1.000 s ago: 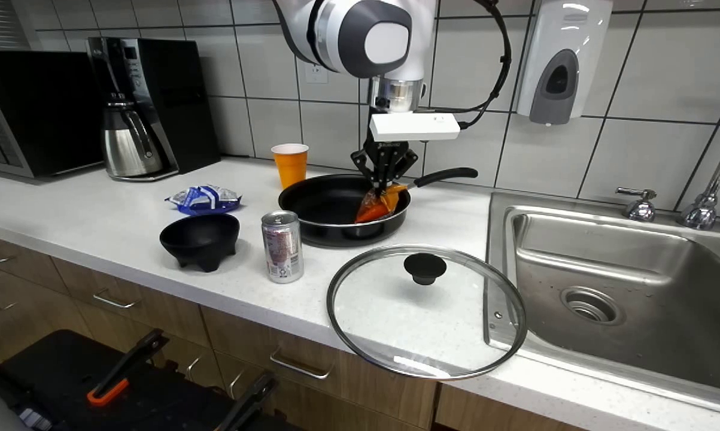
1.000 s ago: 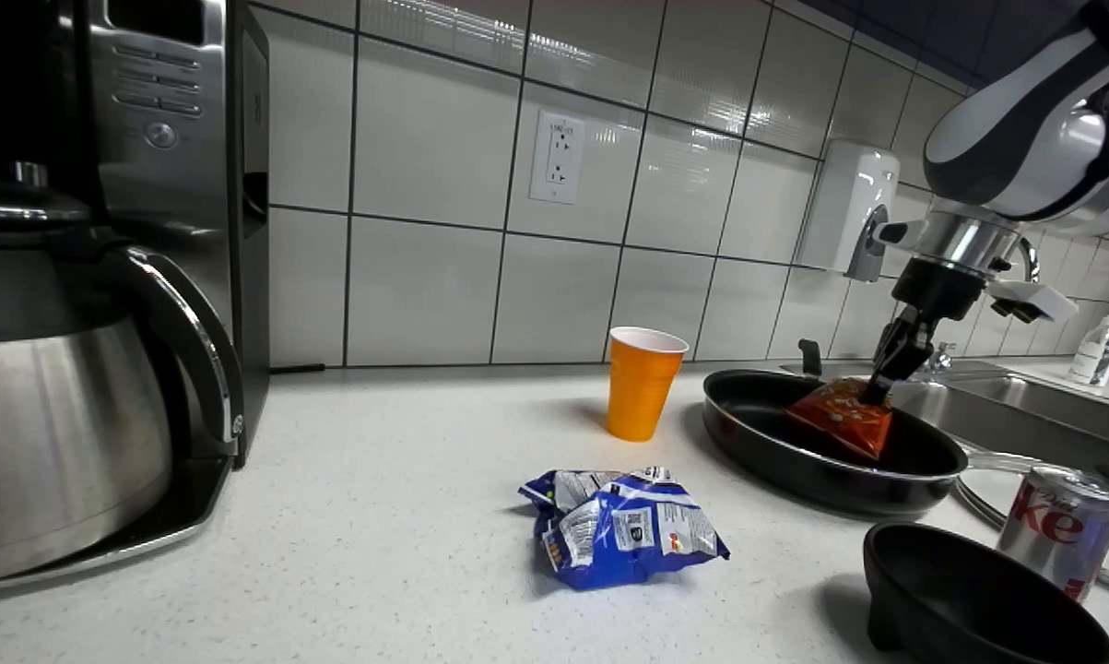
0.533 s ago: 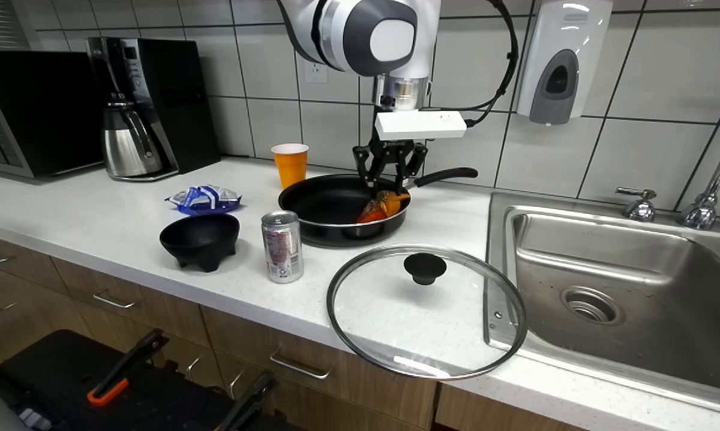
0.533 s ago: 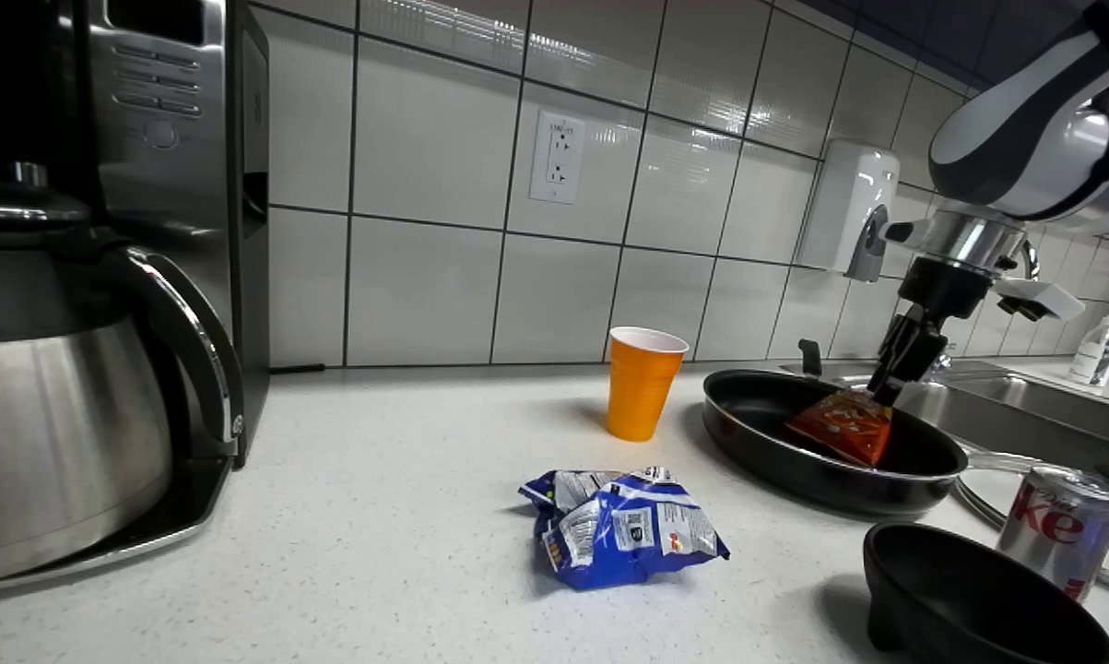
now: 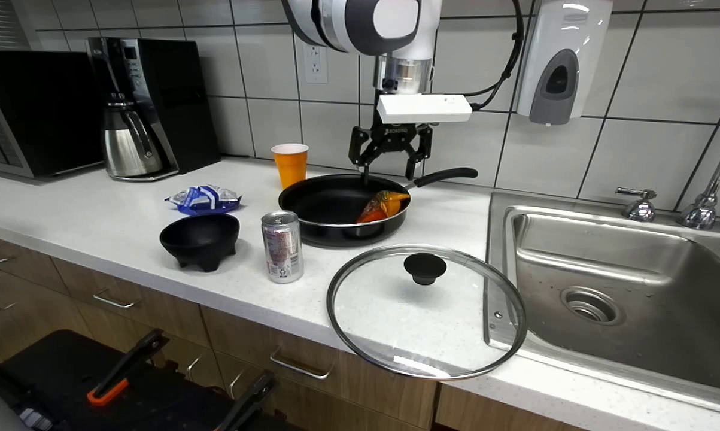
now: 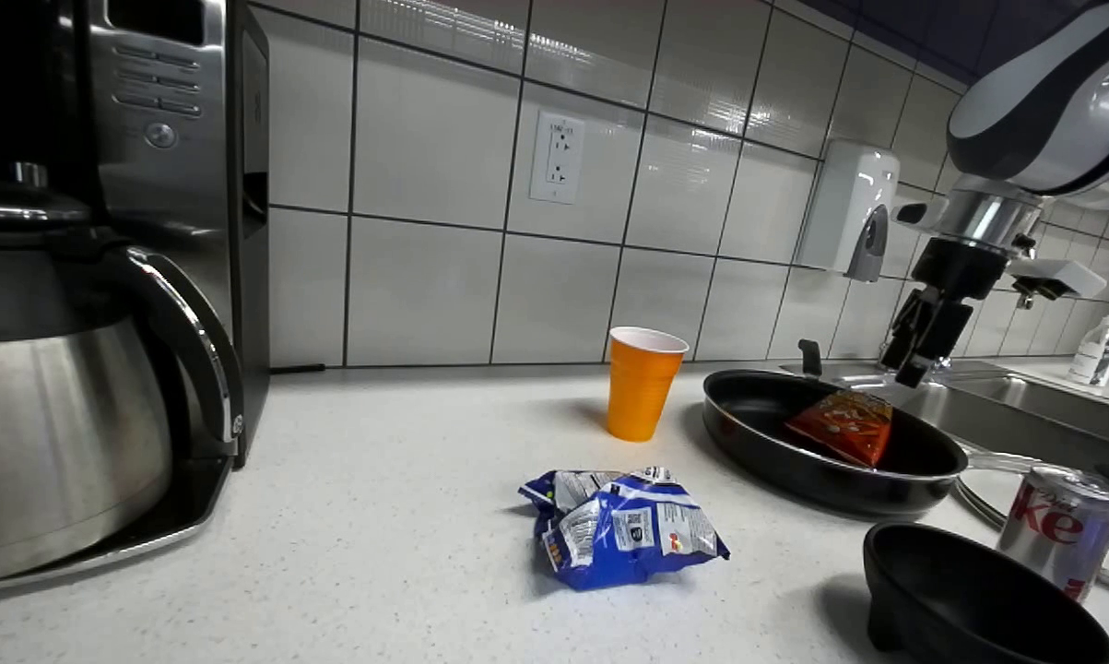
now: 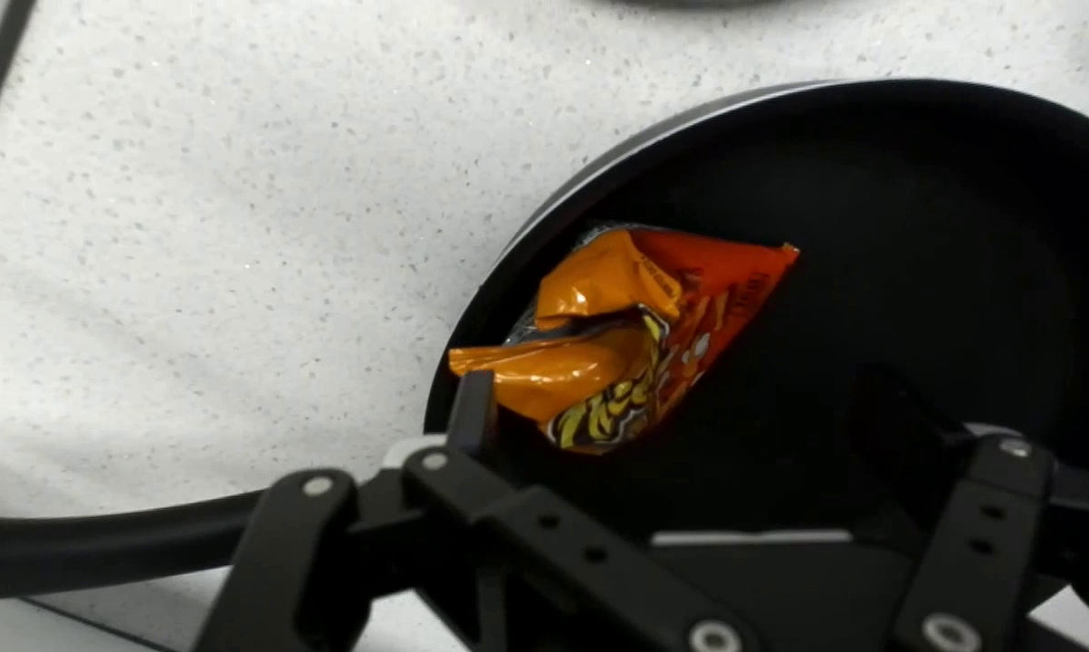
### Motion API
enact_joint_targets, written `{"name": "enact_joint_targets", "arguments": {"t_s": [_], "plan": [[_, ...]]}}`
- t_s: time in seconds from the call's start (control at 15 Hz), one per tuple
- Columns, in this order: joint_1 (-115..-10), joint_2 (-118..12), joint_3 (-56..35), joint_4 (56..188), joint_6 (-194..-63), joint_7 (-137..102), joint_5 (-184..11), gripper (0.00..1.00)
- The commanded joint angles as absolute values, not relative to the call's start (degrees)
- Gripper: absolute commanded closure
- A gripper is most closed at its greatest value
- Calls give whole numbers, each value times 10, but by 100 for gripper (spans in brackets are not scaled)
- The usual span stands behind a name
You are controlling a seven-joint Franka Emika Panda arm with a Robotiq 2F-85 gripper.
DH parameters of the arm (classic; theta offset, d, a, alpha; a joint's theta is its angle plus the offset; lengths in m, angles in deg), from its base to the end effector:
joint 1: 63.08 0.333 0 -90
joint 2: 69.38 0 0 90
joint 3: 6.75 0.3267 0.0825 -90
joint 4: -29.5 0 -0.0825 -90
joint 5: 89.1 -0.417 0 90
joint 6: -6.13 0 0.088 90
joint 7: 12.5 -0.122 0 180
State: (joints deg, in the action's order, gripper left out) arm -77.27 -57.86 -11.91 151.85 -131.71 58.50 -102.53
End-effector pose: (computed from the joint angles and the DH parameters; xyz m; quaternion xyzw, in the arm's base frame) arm 0.5679 -0.1950 0.2923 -0.9301 -0.3583 -0.0765 0.0260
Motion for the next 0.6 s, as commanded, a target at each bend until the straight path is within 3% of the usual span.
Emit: {"name": "enact_joint_targets", "arguments": {"t_s": [0.0,0.53], "plan": [[-765,-621,-127,1532,-1263,545,-1000,0],[-749,-616,-124,1524,-1240,489,-974,0]]}}
